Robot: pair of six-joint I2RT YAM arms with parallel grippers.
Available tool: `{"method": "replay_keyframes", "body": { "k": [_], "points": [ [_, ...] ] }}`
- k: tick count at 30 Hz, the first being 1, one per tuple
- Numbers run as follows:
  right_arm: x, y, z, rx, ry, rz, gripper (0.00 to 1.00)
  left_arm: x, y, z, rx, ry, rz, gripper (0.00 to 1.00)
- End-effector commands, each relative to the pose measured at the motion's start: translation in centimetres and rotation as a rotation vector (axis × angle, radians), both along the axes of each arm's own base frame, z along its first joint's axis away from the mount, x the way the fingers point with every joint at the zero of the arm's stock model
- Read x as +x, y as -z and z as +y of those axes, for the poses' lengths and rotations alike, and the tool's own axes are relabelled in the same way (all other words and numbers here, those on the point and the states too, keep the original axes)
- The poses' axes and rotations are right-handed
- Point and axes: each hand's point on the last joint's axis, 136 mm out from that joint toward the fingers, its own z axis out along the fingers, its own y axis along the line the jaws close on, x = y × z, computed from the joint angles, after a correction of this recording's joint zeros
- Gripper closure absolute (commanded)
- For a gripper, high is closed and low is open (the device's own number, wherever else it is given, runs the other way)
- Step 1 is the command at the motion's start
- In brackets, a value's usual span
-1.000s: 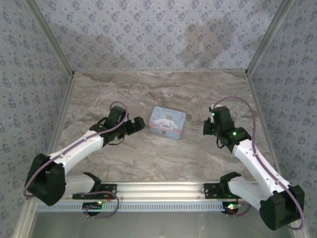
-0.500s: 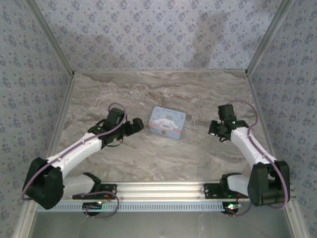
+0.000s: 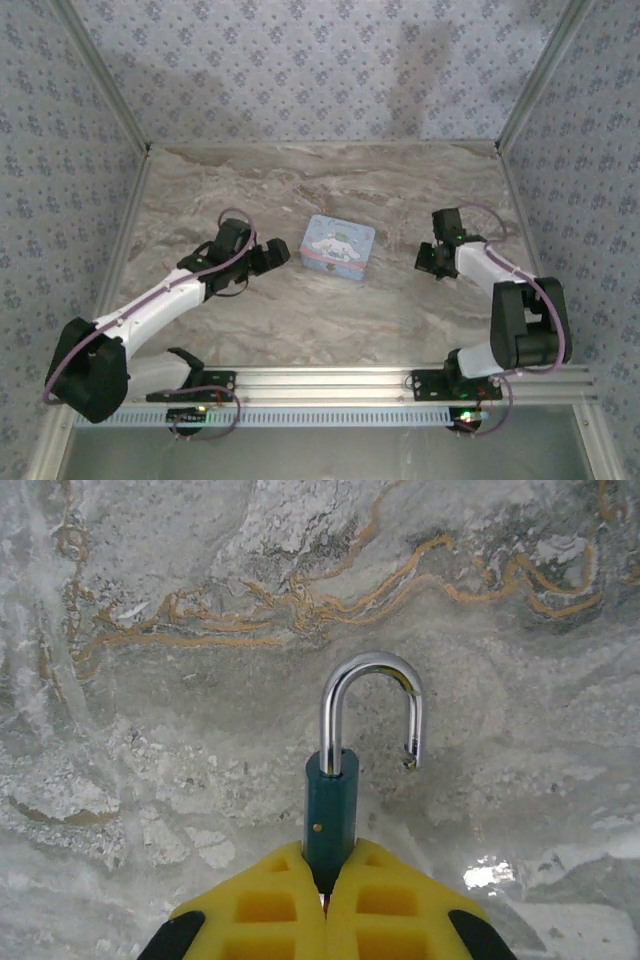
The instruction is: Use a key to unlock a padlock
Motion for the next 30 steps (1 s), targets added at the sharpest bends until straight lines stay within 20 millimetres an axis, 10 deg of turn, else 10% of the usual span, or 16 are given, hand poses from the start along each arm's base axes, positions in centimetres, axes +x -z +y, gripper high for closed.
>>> {"method": "replay_keyframes", "body": {
  "k": [1,9,19,20,21,30],
  "points": [
    [0.6,-0.1,-0.1,0.004,0.020,0.004,0.89,-0.1,-0.3,0.0,0.006,0.006,-0.015,0.02],
    [0.7,-0.6,-0.2,0.003,0.023,-0.003,0.73,0.0,-0.2,0.0,0.005,0.002,-0.013,0.02],
    [-0.2,-5.9,-0.3,-0.027,0.022,-0.122,0.51,0.3,-0.5,0.9,0.033,-0.020,-0.023,0.02],
    [-0.2,-6.6,-0.5,-0.035,0.025,-0.140,0.42,0.5,-0.7,1.2,0.041,-0.028,-0.026,0.02],
    [-0.3,-7.1,-0.5,-0.040,0.024,-0.153,0.00,0.7,-0.9,1.5,0.050,-0.034,-0.033,0.02],
    [1.3,-12.0,-3.2,-0.203,0.089,-0.328,0.00,3.5,-4.9,6.6,0.348,-0.055,-0.210,0.02]
  ]
}}
